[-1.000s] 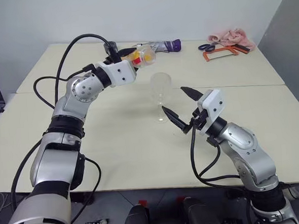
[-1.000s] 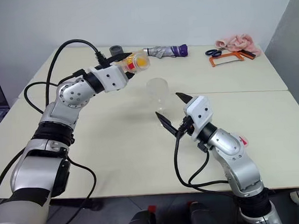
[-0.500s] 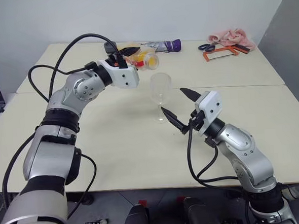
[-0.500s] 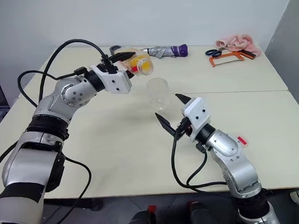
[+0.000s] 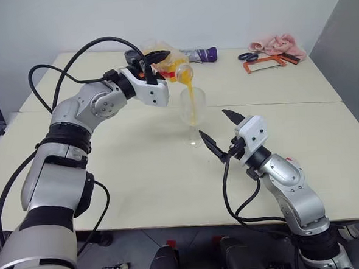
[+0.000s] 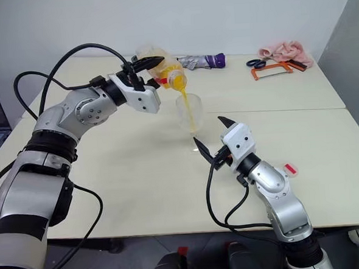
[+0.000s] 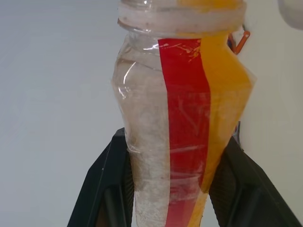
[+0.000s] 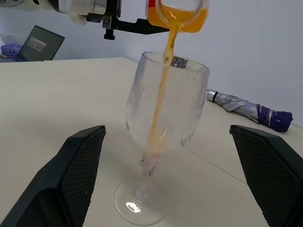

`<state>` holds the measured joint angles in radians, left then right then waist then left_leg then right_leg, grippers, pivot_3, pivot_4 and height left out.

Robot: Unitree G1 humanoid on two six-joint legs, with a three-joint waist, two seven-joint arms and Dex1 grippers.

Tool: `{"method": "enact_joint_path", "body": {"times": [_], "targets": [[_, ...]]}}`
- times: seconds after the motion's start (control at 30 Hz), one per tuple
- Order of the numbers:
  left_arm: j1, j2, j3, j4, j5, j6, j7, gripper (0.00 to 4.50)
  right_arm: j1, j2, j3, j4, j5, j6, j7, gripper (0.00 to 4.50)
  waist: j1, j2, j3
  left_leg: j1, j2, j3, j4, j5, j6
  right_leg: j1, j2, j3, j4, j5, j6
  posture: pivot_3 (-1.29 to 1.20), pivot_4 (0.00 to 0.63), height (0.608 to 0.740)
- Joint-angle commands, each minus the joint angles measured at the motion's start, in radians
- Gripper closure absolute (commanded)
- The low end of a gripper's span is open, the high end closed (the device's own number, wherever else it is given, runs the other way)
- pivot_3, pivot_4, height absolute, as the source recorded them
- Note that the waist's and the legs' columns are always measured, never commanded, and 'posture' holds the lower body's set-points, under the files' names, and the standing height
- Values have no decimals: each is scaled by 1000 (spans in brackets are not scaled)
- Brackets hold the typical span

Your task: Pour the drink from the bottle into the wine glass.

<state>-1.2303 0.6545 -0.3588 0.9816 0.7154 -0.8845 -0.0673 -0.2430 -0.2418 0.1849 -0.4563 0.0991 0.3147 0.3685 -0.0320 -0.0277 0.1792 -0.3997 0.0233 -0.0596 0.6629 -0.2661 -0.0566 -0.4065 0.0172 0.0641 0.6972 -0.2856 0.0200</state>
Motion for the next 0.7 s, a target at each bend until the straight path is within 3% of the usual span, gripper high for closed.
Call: {"method": "enact_joint_path", "body": {"times": [0.03,0.7], "targets": [[-46,15,4,-5,-2,-6,39,2811,1,7,-8,-23,-3,-23,-9,0,0,0,0,0,0,0,0,0,0,0,0,0,0,0,0,0,150,740],[-81,4,-27,44,25,3,84,2811,42,41,-3,-50,-5,-38,-37,0,0,0,0,0,0,0,0,0,0,0,0,0,0,0,0,0,150,740]]}}
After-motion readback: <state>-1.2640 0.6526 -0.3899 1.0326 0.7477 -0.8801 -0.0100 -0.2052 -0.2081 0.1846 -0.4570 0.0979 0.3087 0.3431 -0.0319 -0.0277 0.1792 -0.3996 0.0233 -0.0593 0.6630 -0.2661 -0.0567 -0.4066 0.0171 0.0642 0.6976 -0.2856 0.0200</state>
